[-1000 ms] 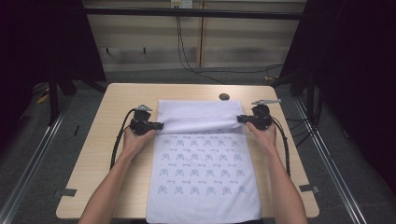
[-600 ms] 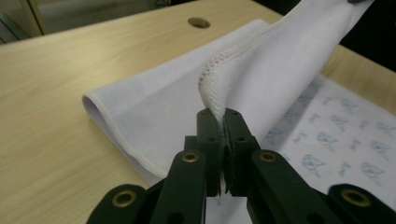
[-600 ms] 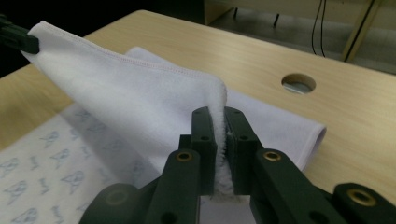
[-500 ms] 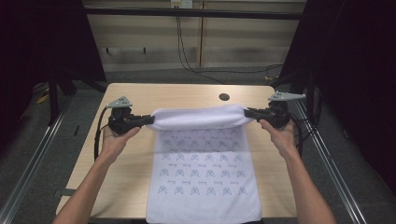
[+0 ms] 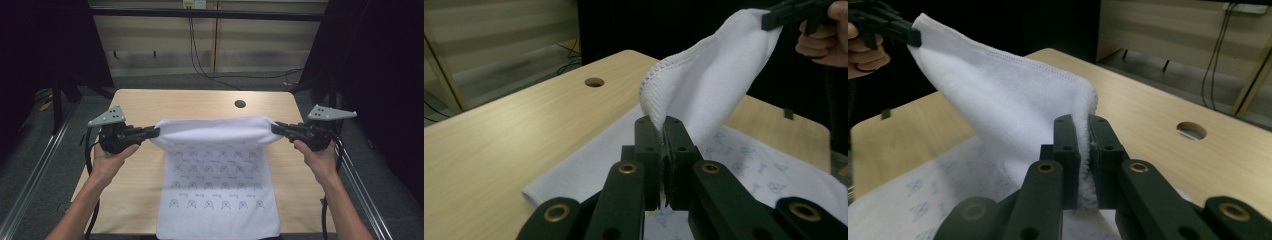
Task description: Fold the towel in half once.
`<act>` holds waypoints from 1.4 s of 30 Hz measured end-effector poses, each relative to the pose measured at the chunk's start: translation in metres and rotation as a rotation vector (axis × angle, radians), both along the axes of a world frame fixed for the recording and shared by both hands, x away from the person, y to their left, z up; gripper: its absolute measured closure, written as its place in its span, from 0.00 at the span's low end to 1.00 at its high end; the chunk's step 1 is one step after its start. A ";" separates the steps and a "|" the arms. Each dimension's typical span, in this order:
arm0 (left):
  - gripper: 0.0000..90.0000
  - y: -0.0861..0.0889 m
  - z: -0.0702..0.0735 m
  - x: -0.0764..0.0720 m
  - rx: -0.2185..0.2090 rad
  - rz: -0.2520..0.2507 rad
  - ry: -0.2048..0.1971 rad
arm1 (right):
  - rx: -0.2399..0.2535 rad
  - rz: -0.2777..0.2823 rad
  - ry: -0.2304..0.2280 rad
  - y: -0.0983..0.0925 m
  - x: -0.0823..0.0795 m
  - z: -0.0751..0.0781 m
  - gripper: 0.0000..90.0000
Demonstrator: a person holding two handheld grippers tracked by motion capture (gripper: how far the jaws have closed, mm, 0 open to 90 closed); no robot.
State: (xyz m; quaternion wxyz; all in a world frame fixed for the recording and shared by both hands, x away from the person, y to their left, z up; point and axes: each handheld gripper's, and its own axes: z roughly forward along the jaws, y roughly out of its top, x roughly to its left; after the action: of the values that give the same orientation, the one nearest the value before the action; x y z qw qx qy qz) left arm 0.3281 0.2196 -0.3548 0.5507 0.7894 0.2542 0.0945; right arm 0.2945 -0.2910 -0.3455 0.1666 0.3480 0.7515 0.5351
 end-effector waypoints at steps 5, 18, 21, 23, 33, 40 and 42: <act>0.97 -0.003 -0.031 -0.015 0.032 -0.035 0.070 | -0.062 0.036 0.043 0.001 -0.021 -0.021 0.94; 0.96 -0.001 -0.082 -0.052 0.087 -0.096 0.154 | -0.150 0.097 0.175 0.011 -0.080 -0.075 0.93; 0.96 -0.002 -0.103 -0.059 0.126 -0.110 0.207 | -0.169 0.120 0.276 0.012 -0.088 -0.103 0.92; 0.96 -0.005 -0.114 -0.062 0.174 -0.129 0.224 | -0.161 0.119 0.321 0.012 -0.092 -0.119 0.91; 0.96 -0.003 -0.122 -0.080 0.212 -0.213 0.269 | -0.216 0.158 0.375 0.008 -0.111 -0.134 0.84; 0.83 -0.005 -0.125 -0.091 0.281 -0.327 0.312 | -0.189 0.234 0.451 0.006 -0.129 -0.135 0.70; 0.80 -0.002 -0.121 -0.092 0.240 -0.343 0.308 | -0.188 0.233 0.448 0.005 -0.133 -0.132 0.66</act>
State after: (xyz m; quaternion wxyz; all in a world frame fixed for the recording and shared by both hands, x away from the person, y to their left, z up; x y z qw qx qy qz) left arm 0.2357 0.2175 -0.4756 0.4160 0.8857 0.1843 -0.0919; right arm 0.1616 -0.2865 -0.4771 -0.0350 0.3519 0.8510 0.3883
